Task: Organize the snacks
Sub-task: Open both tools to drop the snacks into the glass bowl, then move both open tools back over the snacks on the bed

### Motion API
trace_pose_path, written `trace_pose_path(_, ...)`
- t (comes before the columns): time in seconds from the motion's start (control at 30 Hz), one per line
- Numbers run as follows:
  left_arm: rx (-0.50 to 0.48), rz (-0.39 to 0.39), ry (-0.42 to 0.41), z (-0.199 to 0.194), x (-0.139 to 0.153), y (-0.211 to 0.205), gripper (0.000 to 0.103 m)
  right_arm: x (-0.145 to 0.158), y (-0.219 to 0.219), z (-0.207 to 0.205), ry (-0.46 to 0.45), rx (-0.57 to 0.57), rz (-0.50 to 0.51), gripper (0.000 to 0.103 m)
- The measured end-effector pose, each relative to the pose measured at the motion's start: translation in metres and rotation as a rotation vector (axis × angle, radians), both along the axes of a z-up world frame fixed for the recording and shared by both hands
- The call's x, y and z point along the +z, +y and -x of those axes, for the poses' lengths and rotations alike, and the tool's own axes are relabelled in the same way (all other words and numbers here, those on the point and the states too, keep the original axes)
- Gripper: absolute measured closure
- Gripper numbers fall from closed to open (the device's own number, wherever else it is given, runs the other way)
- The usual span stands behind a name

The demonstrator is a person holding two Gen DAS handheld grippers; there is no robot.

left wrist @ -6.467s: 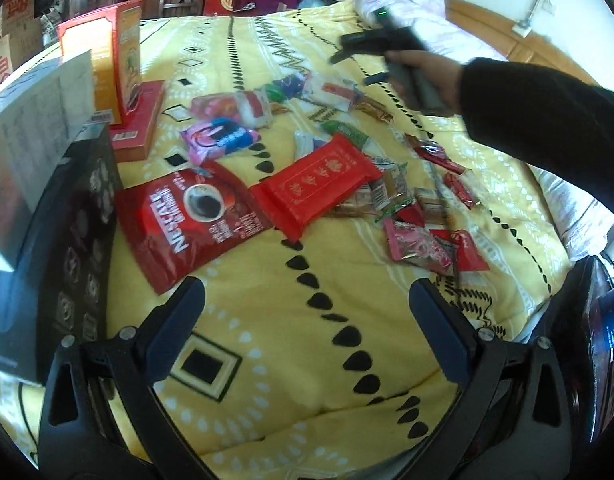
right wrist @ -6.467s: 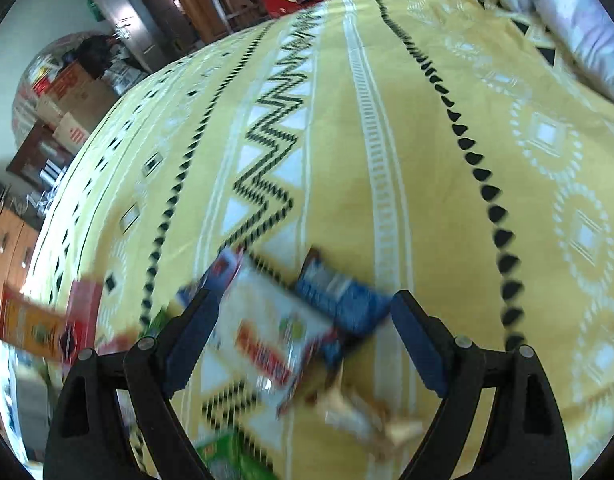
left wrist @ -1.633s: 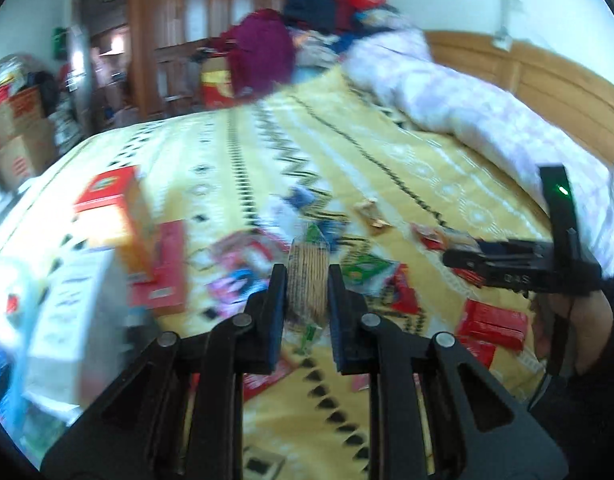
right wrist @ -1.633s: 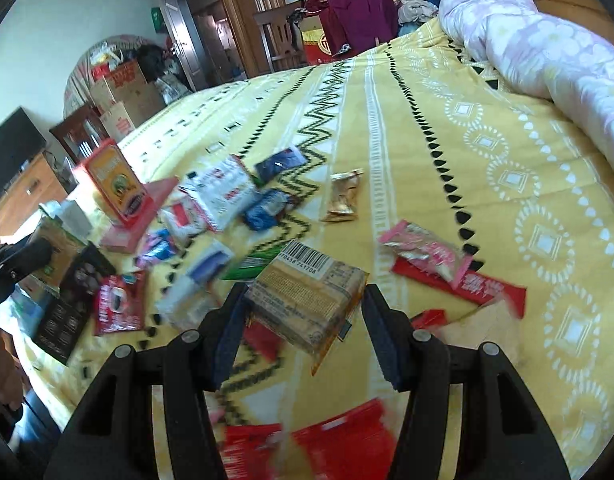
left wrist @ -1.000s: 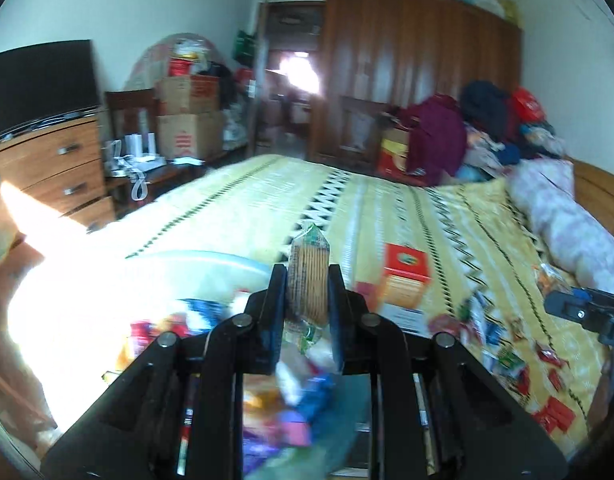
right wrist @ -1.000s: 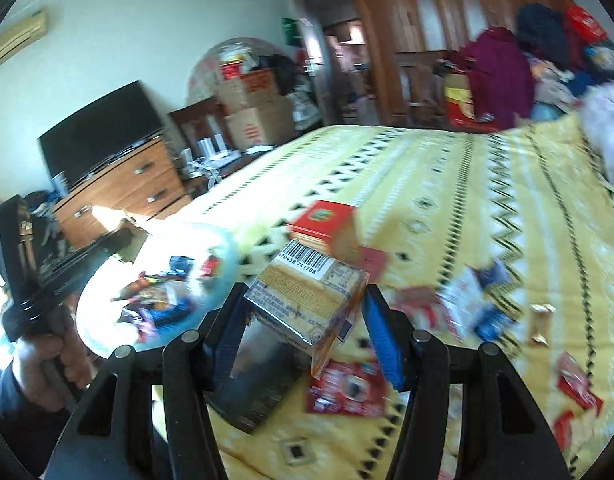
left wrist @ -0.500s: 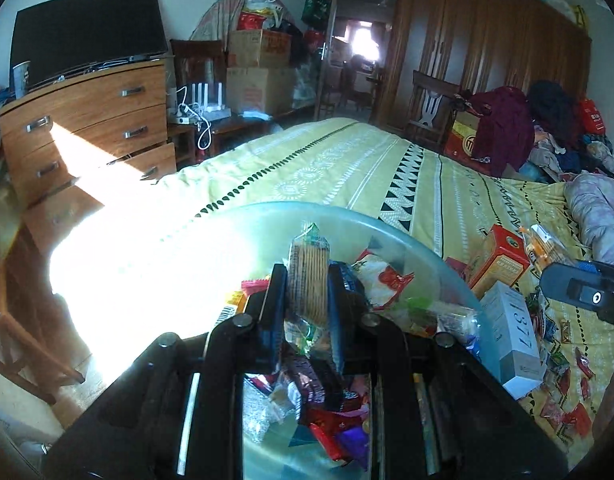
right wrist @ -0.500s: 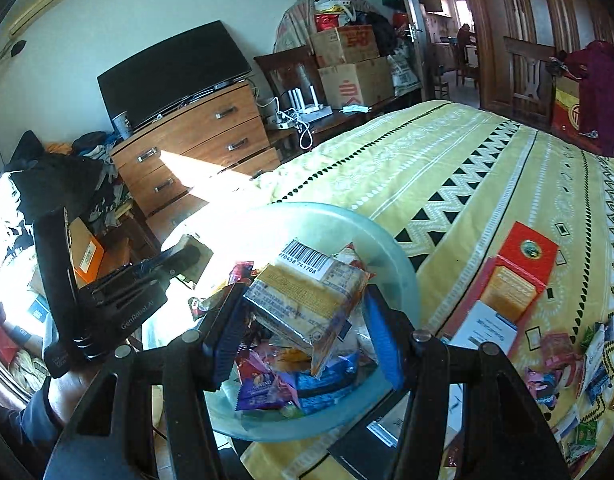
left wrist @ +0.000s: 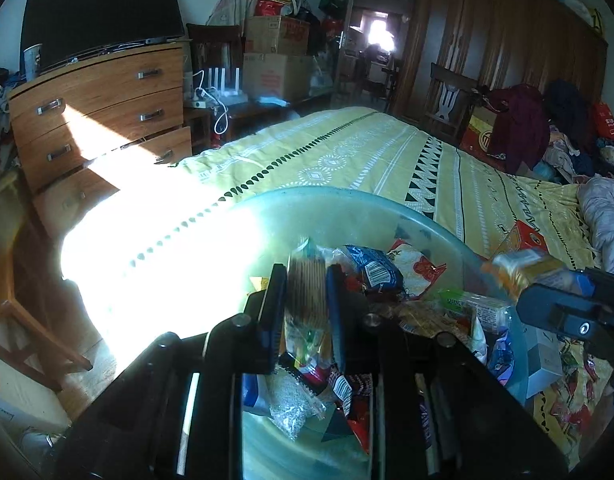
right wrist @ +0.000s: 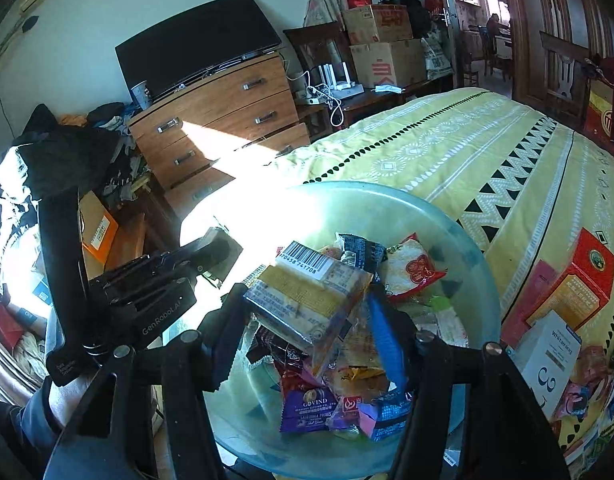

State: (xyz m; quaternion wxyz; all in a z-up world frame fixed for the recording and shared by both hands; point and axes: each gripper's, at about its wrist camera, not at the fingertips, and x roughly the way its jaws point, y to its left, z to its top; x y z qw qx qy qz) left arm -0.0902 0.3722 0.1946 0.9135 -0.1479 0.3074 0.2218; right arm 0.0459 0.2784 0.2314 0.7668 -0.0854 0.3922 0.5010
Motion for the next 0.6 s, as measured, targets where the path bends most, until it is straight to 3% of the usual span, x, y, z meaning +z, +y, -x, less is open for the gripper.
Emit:
trace_pose_path(0.07,0.007,-0.001,0.002,0.000,0.000,0.001,0.068,0.000,-0.001,0.000,0.000,-0.003,-0.001,0.035)
trace_pose_path(0.13,0.018,-0.011,-0.002,0.003,0.001,0.000,0.047,0.002,-0.003,0.001,-0.004,-0.008,-0.003,0.029)
trace_pose_path(0.23,0.042,-0.031,-0.008,0.006,0.005,-0.002,0.024,0.007,-0.011,0.004,-0.011,-0.026,-0.017,0.024)
trace_pose_path(0.43,0.038,-0.068,-0.059,0.014,0.020,-0.019,0.016,0.025,-0.070,0.028,-0.078,-0.097,-0.075,0.019)
trace_pose_path(0.6,-0.037,-0.074,-0.111,0.012,0.035,-0.060,0.013,0.009,-0.157,0.049,-0.095,-0.238,-0.060,0.018)
